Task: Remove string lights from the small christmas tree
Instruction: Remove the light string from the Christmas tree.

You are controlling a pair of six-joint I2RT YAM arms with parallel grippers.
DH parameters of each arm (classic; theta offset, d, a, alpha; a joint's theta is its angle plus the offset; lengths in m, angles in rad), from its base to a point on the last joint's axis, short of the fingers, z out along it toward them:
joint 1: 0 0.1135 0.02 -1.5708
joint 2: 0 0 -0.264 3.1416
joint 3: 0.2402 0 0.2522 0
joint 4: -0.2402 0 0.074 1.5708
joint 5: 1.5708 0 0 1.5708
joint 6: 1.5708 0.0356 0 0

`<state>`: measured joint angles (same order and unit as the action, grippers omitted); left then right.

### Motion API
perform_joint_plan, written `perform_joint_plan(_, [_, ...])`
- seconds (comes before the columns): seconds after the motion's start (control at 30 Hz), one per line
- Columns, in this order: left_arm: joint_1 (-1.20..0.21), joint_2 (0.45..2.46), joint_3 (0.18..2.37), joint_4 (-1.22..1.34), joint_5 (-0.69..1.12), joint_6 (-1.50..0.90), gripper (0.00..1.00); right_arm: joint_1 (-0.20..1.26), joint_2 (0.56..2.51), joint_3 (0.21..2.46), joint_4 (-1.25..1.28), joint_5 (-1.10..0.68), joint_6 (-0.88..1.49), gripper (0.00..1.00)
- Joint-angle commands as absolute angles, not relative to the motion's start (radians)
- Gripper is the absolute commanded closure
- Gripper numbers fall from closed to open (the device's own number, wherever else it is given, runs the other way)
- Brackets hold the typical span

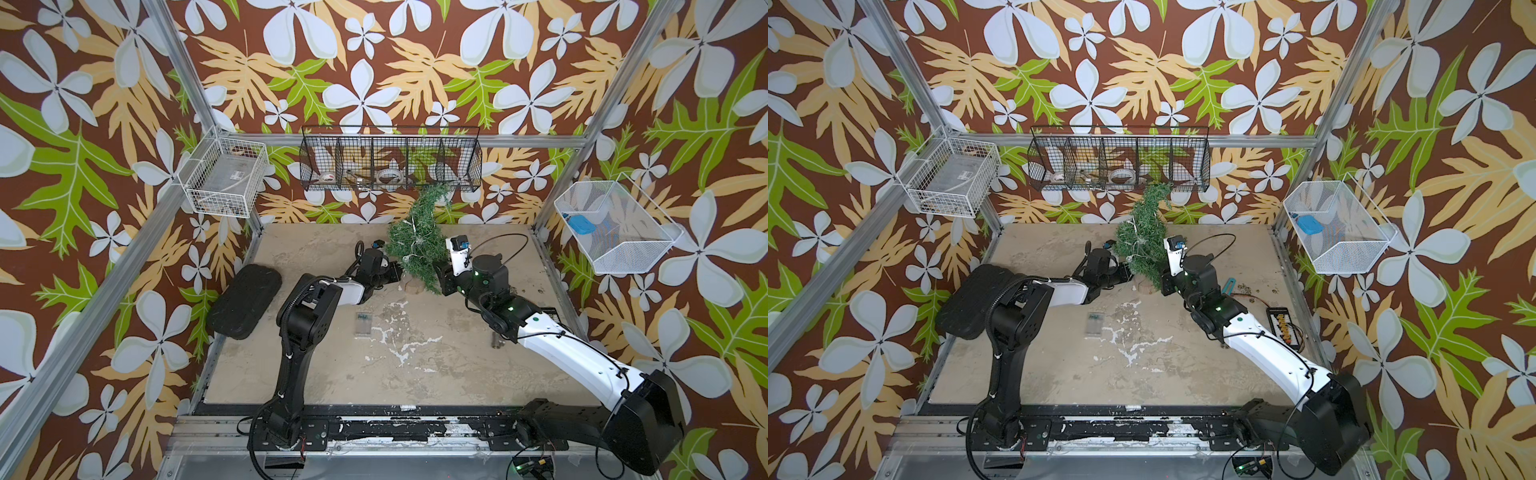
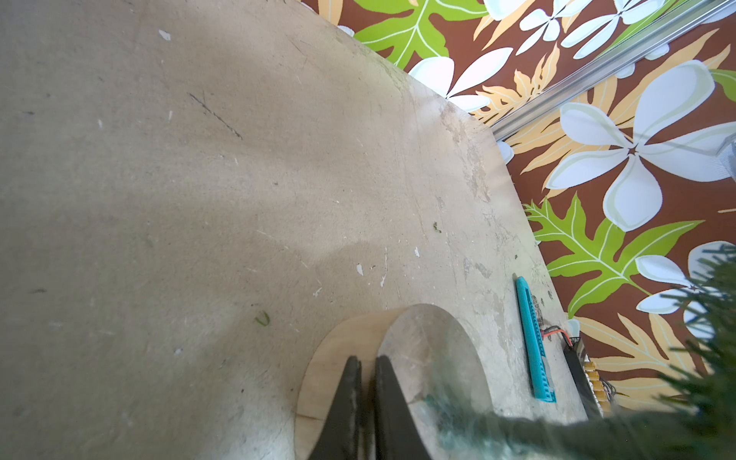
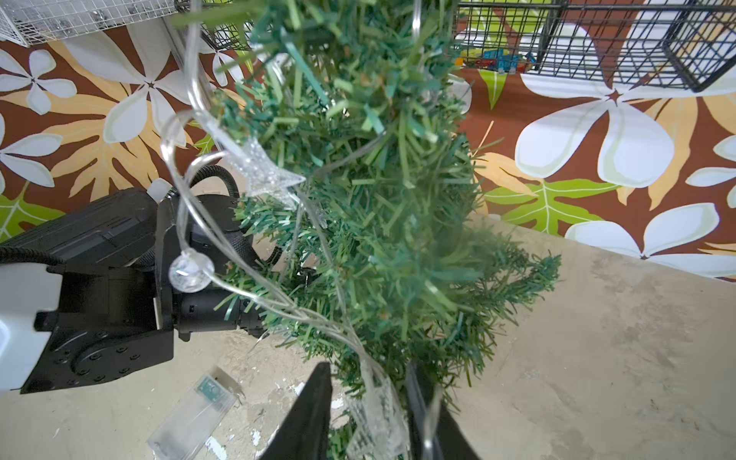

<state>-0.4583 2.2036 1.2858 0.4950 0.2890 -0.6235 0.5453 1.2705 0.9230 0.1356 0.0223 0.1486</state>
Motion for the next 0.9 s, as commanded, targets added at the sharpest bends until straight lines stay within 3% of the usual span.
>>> perform_joint_plan(0.0, [-0.459, 2.234, 1.273, 0.175, 0.202, -0.598, 0.89, 0.547, 1.289, 0.926, 0.225, 0.002, 0.130, 0.62])
perform_joint_plan(0.2, [-0.459, 2.238, 1.282, 0.175, 0.207, -0.599, 0.89, 0.546, 1.329, 0.927, 0.244, -0.013, 0.129, 0.54])
perform_joint_plan(0.4, [-0.460, 2.242, 1.284, 0.175, 0.210, -0.599, 0.89, 0.546, 1.407, 0.960, 0.246, 0.024, 0.104, 0.55])
perform_joint_plan(0.47, [-0.462, 2.240, 1.282, 0.175, 0.209, -0.599, 0.89, 0.546, 1.422, 0.969, 0.233, 0.019, 0.107, 0.61])
perform_joint_plan(0.6, [-0.469, 2.242, 1.285, 0.175, 0.200, -0.601, 0.90, 0.546, 1.398, 0.964, 0.212, 0.025, 0.122, 0.85])
perform_joint_plan(0.67, [-0.475, 2.244, 1.285, 0.174, 0.194, -0.603, 0.90, 0.546, 1.368, 0.959, 0.200, 0.027, 0.127, 0.92])
perform_joint_plan(0.87, [-0.480, 2.260, 1.287, 0.166, 0.178, -0.602, 0.90, 0.546, 1.300, 0.984, 0.109, 0.054, 0.110, 0.96])
